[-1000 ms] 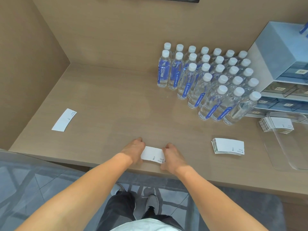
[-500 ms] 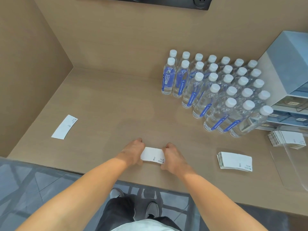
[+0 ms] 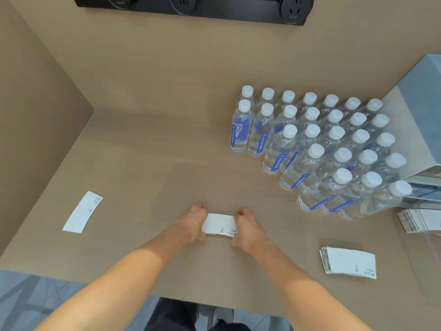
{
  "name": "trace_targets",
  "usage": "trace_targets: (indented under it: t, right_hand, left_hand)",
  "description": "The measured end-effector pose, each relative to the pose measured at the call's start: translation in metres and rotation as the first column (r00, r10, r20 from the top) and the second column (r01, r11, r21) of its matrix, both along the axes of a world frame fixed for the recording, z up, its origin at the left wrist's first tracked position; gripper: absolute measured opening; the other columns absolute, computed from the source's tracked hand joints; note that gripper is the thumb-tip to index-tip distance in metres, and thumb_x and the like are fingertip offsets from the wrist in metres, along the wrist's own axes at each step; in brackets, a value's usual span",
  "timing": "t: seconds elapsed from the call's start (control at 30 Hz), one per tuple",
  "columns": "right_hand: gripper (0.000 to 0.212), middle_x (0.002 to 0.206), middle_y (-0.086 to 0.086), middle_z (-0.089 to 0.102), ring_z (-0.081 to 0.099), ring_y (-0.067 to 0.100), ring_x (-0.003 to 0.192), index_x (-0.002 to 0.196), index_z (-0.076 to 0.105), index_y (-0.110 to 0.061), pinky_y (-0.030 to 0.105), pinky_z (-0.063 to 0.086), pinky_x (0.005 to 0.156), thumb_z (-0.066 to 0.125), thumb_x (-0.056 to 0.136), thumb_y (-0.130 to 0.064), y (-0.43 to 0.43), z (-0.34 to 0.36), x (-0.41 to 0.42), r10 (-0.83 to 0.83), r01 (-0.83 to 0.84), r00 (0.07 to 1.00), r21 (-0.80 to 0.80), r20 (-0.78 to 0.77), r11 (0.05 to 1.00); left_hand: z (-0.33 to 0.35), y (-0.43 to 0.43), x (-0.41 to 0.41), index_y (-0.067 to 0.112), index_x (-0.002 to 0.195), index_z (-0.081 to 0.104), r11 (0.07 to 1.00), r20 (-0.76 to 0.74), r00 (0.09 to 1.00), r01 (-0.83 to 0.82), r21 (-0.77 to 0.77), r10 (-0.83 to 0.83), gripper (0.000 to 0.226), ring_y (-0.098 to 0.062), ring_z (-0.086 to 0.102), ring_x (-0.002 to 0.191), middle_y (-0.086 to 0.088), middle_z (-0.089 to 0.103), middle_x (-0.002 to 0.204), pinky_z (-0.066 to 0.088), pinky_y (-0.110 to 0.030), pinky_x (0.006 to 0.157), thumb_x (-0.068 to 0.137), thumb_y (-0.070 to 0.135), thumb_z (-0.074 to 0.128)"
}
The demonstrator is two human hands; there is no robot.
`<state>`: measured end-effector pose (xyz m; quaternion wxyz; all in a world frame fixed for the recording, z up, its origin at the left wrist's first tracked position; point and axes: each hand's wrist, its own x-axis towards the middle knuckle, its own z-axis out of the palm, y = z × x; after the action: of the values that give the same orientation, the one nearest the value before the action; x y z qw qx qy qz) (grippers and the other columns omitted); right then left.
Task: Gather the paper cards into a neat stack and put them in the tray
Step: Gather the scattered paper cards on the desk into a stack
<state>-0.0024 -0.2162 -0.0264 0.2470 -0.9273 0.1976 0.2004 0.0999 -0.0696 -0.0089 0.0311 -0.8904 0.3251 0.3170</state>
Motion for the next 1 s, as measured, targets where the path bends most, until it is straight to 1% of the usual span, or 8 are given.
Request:
trace_targets:
  t: [0.17,0.4,0.5,0.57,0.67,0.77,0.9,1.0]
  right_hand:
    - [0.039,0.122,0.006,0.040,0.054,0.024,0.096,0.105,0.049,-0.008,0.030,0.051,0.081,0.068,0.071,-0.007,-0.001,-0.007,0.003,-0.042,0.042,0.999,0.038,0.010,0.998]
    - [0.047,0.124,0.004,0.038,0.046,0.020,0.110,0.111,0.048,-0.008,0.028,0.049,0.089,0.068,0.068,-0.010,-0.001,-0.008,0.003,-0.017,0.016,0.999,0.023,0.052,1.000]
    - [0.049,0.124,0.004,0.038,0.046,0.020,0.111,0.113,0.048,-0.009,0.028,0.048,0.092,0.067,0.069,-0.010,0.002,-0.003,0.005,-0.034,0.033,0.999,0.028,0.034,0.999]
    - [0.054,0.127,0.004,0.038,0.043,0.021,0.117,0.120,0.047,-0.010,0.027,0.046,0.097,0.067,0.070,-0.009,0.004,0.001,0.005,-0.037,0.037,0.999,0.020,0.015,0.999]
    - [0.079,0.133,0.003,0.034,0.033,0.025,0.126,0.141,0.034,-0.015,0.030,0.042,0.104,0.069,0.070,-0.009,0.004,0.005,0.004,-0.036,0.035,0.998,-0.011,-0.044,0.999]
    - [0.091,0.130,0.005,0.034,0.032,0.029,0.121,0.145,0.027,-0.021,0.033,0.042,0.103,0.072,0.066,-0.017,0.014,0.013,0.011,-0.098,0.094,0.992,-0.054,-0.083,0.994]
    - [0.100,0.136,0.006,0.032,0.031,0.030,0.122,0.149,0.022,-0.023,0.034,0.039,0.103,0.078,0.066,-0.029,0.053,0.026,0.048,-0.104,0.091,0.992,-0.149,-0.078,0.985]
    - [0.083,0.134,0.006,0.038,0.036,0.029,0.121,0.143,0.035,-0.024,0.034,0.040,0.102,0.074,0.070,-0.031,0.108,0.031,0.096,0.007,-0.016,0.999,-0.178,-0.051,0.984]
  left_hand:
    - [-0.005,0.001,0.009,0.002,0.098,0.053,1.000,-0.033,0.999,0.001,-0.016,-0.001,0.036,-0.029,0.055,0.091,-0.008,0.043,0.112,0.045,-0.030,0.067,0.072,0.015,0.074]
    - [-0.010,0.003,0.007,0.004,0.102,0.053,0.998,-0.010,1.000,-0.029,-0.063,0.029,0.040,-0.026,0.052,0.097,-0.007,0.041,0.116,0.041,-0.029,0.066,0.072,0.017,0.075]
    - [-0.012,0.007,0.000,0.003,0.111,0.050,0.996,0.026,0.999,-0.033,-0.086,0.036,0.043,-0.027,0.046,0.111,-0.009,0.040,0.123,0.050,-0.035,0.081,0.075,0.013,0.071]
    - [-0.013,0.013,-0.004,0.004,0.122,0.045,0.992,0.031,0.998,-0.052,-0.114,0.056,0.055,-0.027,0.041,0.118,-0.010,0.037,0.129,0.051,-0.039,0.089,0.075,0.012,0.071]
    - [-0.011,0.031,-0.001,0.007,0.141,0.030,0.975,-0.019,0.991,-0.137,-0.177,0.136,0.082,-0.028,0.034,0.130,-0.009,0.029,0.141,0.047,-0.042,0.098,0.072,0.016,0.075]
    - [-0.005,0.072,0.023,0.010,0.147,0.022,0.963,-0.032,0.982,-0.187,-0.192,0.184,0.092,-0.028,0.030,0.136,-0.010,0.025,0.146,0.041,-0.041,0.107,0.073,0.021,0.077]
    - [0.006,0.141,0.069,0.007,0.138,0.033,0.967,0.034,0.981,-0.182,-0.178,0.191,0.077,-0.030,0.034,0.131,-0.012,0.032,0.139,0.044,-0.042,0.103,0.075,0.021,0.075]
    - [0.013,0.197,0.098,0.006,0.129,0.040,0.978,0.126,0.980,-0.131,-0.161,0.152,0.063,-0.029,0.035,0.124,-0.010,0.037,0.130,0.044,-0.040,0.098,0.077,0.022,0.072]
